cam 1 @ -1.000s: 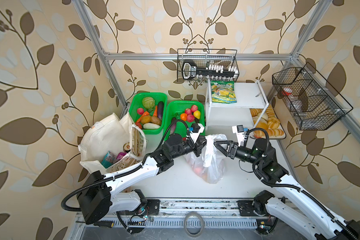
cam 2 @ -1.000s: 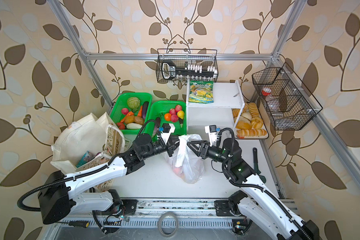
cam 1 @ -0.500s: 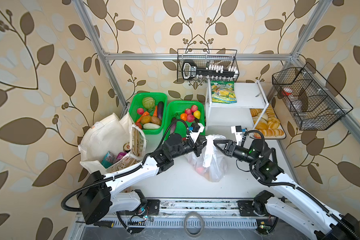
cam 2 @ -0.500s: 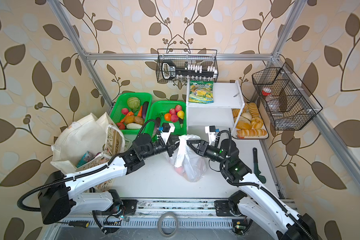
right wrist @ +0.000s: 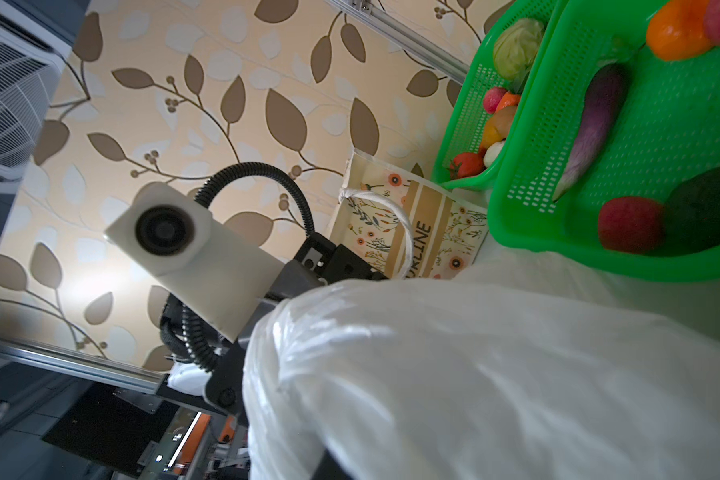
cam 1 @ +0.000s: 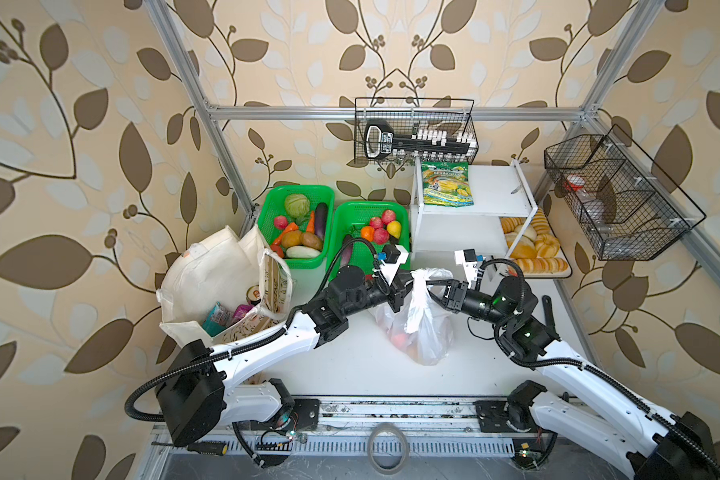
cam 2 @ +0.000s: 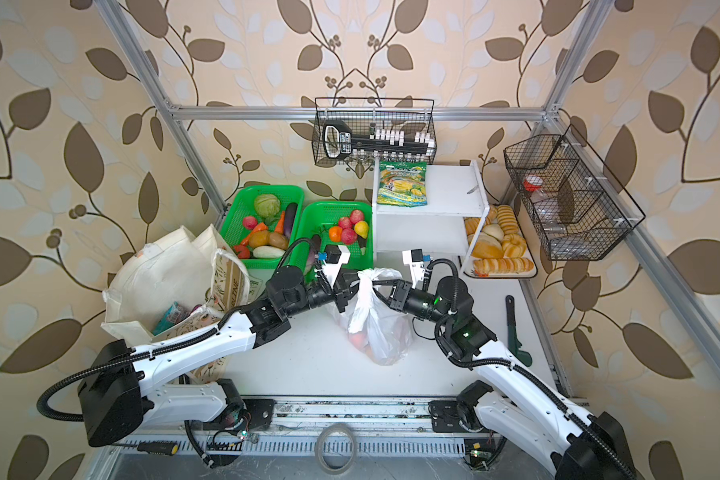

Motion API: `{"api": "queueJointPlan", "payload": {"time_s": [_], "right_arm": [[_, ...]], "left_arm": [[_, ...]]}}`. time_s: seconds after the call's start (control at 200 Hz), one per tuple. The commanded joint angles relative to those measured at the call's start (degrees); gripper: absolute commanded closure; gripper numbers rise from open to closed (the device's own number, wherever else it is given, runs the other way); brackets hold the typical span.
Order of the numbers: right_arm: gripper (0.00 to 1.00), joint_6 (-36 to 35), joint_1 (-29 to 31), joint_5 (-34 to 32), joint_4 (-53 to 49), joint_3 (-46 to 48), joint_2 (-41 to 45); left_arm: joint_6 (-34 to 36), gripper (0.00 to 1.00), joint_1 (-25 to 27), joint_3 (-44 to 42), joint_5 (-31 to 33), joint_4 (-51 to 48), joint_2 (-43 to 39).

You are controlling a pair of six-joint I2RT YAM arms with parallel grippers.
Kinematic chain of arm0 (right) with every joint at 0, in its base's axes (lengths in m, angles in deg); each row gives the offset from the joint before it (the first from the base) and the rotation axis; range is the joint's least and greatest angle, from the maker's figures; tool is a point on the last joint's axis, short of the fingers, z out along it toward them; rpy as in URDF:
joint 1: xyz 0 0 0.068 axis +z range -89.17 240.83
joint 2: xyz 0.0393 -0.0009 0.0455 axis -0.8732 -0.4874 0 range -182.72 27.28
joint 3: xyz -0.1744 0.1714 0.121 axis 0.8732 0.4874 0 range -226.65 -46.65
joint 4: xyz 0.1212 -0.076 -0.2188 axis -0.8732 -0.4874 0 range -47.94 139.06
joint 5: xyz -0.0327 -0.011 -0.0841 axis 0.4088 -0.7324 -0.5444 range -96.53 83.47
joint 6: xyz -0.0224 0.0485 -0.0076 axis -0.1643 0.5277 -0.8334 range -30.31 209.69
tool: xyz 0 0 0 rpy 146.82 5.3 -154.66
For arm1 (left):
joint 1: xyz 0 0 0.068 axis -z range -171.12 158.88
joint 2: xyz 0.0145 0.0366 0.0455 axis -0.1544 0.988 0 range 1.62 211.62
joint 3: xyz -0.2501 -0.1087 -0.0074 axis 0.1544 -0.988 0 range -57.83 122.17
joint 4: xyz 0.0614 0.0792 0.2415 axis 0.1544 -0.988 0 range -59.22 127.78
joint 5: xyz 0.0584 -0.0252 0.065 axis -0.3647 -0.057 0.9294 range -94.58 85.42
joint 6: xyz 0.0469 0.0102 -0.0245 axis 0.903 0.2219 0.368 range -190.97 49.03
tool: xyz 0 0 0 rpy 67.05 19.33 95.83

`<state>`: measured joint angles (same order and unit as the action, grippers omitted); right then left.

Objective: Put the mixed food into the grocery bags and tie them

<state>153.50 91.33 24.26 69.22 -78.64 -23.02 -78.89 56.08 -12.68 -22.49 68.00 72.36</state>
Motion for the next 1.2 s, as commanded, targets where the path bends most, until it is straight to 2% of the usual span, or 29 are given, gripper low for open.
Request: {"api": "queueJointPlan", "payload": {"time_s": [0.0, 0.085, 0.14, 0.21, 0.275, 0.445, 0.67, 0.845, 1.055, 1.195], "right_arm": [[1.0, -4.4, 0.0, -3.8, -4.7, -1.9, 2.7], [1.0, -7.1, 0.1, -6.5, -8.5, -2.2, 4.3], [1.0, -8.6, 0.2, -8.0, -10.3, -2.3, 5.2], [1.0, -9.8, 0.1, -9.7, -12.0, -2.4, 5.9], [1.0, -10.6, 0.0, -10.7, -13.0, -2.5, 6.1], [1.0, -12.8, 0.0, -14.0, -16.7, -3.2, 6.1], [1.0, -13.0, -1.5, -16.0, -20.3, -3.9, 5.6], [1.0, -13.1, -1.8, -16.4, -21.2, -4.6, 5.4], [1.0, -12.9, -1.8, -16.4, -21.5, -4.9, 5.5], [1.0, -12.7, -1.8, -16.6, -21.4, -4.8, 5.9]], "left_arm": [[0.7, 1.0, -0.2, 2.6, -0.4, 2.2, -1.7], [1.3, 1.0, -0.2, 2.9, 0.2, 0.4, -1.8], [1.8, 0.77, -0.2, 3.4, 0.7, -1.6, -1.8], [2.2, 0.62, -0.2, 3.7, 1.3, -4.0, -2.0], [2.0, 0.4, -0.2, 3.6, 2.2, -6.1, -2.6], [0.9, 0.23, -0.2, 4.2, 1.7, -16.2, -5.8], [-5.2, 0.16, -0.2, 5.4, -1.0, -27.4, -10.5], [-11.7, 0.14, -0.2, 7.8, -4.7, -34.6, -11.6], [-19.4, 0.14, 1.7, 10.7, -12.0, -37.4, -8.2], [-20.9, 0.14, 4.9, 12.3, -13.0, -38.8, -5.0]]}}
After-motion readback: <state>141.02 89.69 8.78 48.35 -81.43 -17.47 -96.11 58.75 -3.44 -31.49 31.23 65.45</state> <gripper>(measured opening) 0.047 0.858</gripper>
